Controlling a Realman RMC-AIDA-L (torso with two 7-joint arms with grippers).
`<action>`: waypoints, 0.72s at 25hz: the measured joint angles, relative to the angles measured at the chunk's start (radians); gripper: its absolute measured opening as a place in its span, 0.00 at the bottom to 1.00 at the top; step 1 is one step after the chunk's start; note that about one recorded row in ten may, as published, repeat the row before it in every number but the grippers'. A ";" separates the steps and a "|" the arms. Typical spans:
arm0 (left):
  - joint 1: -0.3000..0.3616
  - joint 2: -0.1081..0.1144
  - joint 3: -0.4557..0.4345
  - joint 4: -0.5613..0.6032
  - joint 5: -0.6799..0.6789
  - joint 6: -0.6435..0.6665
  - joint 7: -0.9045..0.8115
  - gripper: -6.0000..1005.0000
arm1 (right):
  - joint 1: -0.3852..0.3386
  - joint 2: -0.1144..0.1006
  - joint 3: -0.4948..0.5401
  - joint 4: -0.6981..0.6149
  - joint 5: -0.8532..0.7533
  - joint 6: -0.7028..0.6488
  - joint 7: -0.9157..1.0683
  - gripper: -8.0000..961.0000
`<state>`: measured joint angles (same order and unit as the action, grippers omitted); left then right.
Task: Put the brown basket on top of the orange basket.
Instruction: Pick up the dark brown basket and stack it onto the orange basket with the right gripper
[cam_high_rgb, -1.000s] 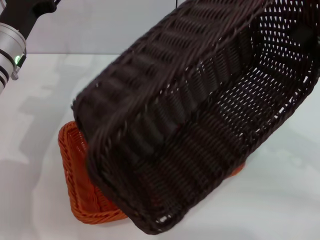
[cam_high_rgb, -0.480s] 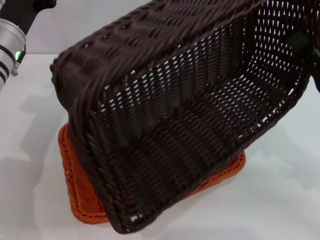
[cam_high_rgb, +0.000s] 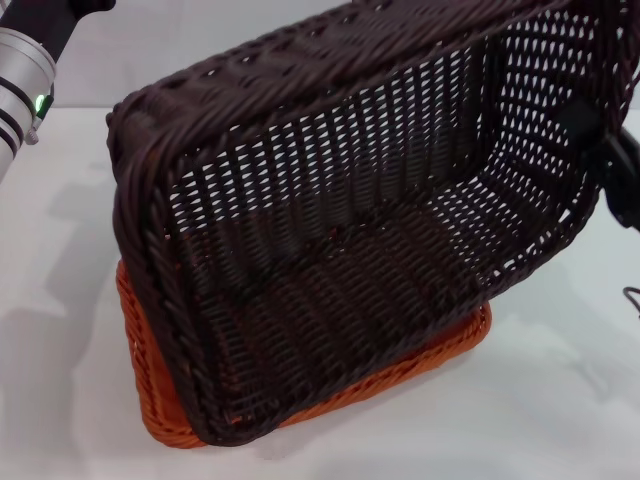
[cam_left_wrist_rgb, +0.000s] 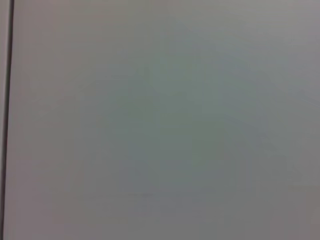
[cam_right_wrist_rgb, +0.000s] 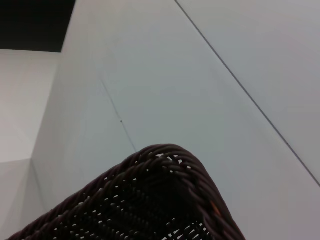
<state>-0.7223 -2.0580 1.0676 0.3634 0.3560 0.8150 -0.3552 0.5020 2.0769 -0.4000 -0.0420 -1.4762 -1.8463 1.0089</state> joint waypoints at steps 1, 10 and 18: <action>0.000 0.000 0.000 0.000 0.000 0.000 0.000 0.86 | 0.000 0.000 0.000 0.000 0.000 0.000 0.000 0.19; -0.002 -0.001 -0.014 0.000 0.003 -0.006 0.001 0.86 | -0.031 0.005 0.001 0.121 -0.003 0.005 -0.107 0.19; -0.005 -0.001 -0.011 0.000 0.009 -0.007 0.001 0.86 | -0.061 0.010 0.007 0.196 -0.004 0.031 -0.161 0.19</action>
<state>-0.7269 -2.0587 1.0570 0.3635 0.3646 0.8083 -0.3543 0.4406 2.0867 -0.3926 0.1540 -1.4798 -1.8156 0.8478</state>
